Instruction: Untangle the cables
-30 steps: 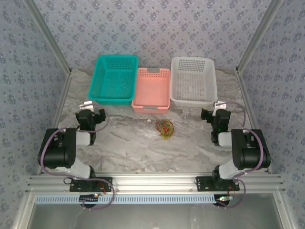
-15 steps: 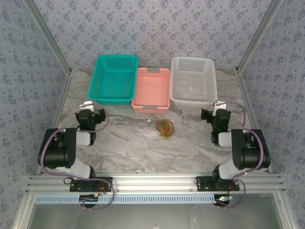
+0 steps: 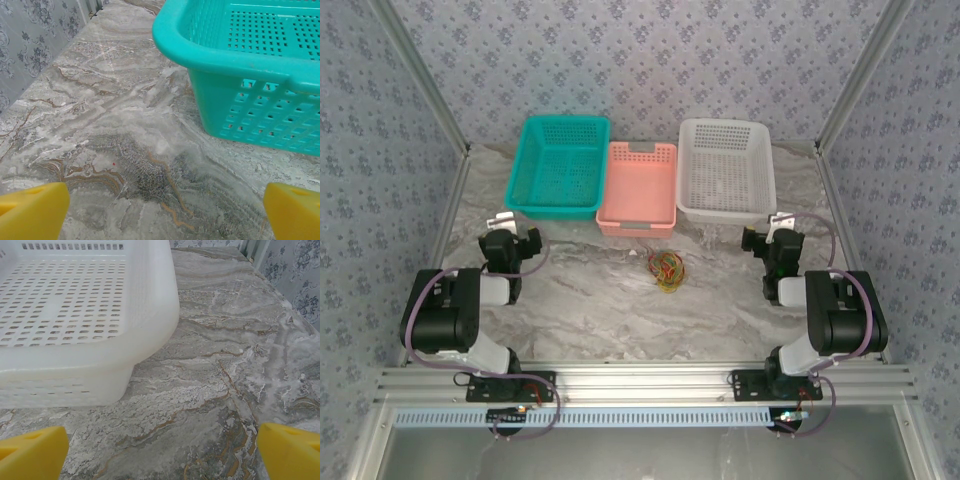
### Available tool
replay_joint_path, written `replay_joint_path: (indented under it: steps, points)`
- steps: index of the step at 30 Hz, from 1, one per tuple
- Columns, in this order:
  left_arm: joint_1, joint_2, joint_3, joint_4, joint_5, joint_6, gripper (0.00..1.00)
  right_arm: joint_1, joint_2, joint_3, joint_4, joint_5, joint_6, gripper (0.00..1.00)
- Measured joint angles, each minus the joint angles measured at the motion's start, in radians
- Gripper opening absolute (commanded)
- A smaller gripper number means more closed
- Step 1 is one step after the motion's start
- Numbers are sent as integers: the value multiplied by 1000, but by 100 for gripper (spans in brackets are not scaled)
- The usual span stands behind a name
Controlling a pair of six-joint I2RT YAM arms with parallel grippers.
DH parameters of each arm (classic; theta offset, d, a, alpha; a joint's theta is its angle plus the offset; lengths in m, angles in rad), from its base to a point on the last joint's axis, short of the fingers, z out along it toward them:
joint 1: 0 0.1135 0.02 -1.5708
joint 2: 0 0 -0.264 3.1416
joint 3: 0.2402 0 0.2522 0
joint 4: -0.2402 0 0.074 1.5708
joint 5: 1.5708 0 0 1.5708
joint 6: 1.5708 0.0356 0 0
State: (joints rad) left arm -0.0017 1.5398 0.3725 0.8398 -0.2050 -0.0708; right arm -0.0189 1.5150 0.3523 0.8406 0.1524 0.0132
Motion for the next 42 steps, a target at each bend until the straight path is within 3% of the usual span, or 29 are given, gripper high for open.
replay_joint_path:
  steps: [4, 8, 10, 13, 15, 17, 20, 21, 22, 24, 27, 31, 33, 36, 42]
  points:
    - [-34, -47, -37, 20, -55, 15, 99, 10, -19, 0, -19, 25, 0, 99]
    - [-137, -299, -114, -51, -114, 18, 99, 53, -163, -18, -75, 124, 6, 99]
    - [-199, -432, -103, -148, -168, 26, 99, 79, -255, -18, -132, 178, 12, 99]
    - [-352, -659, -32, -359, -215, 40, 99, 135, -473, 26, -359, 252, 13, 99]
    - [-435, -767, 66, -504, -239, 24, 99, 166, -637, 120, -526, 240, 35, 99]
    - [-474, -802, 243, -702, -243, -85, 99, 176, -753, 286, -676, 188, 131, 99]
    - [-470, -789, 472, -899, -138, -305, 99, 165, -816, 515, -835, 31, 312, 99]
    - [-465, -783, 492, -922, -88, -361, 91, 159, -821, 562, -874, -40, 343, 96]
    - [-462, -786, 502, -954, -21, -421, 82, 161, -814, 616, -938, -119, 378, 86]
    - [-476, -754, 505, -1016, 70, -512, 73, 227, -758, 688, -1072, -209, 441, 72]
    - [-620, -613, 495, -1111, 117, -650, 68, 433, -635, 652, -1209, -243, 521, 67]
    - [-878, -375, 457, -1145, 102, -783, 61, 692, -482, 461, -1286, -220, 618, 67]
    - [-932, -268, 452, -1132, 111, -834, 55, 711, -436, 405, -1291, -228, 648, 62]
    - [-941, -122, 451, -1066, 127, -903, 49, 688, -349, 393, -1262, -229, 668, 56]
    - [-939, 40, 472, -972, 161, -985, 48, 631, -167, 406, -1172, -268, 660, 55]
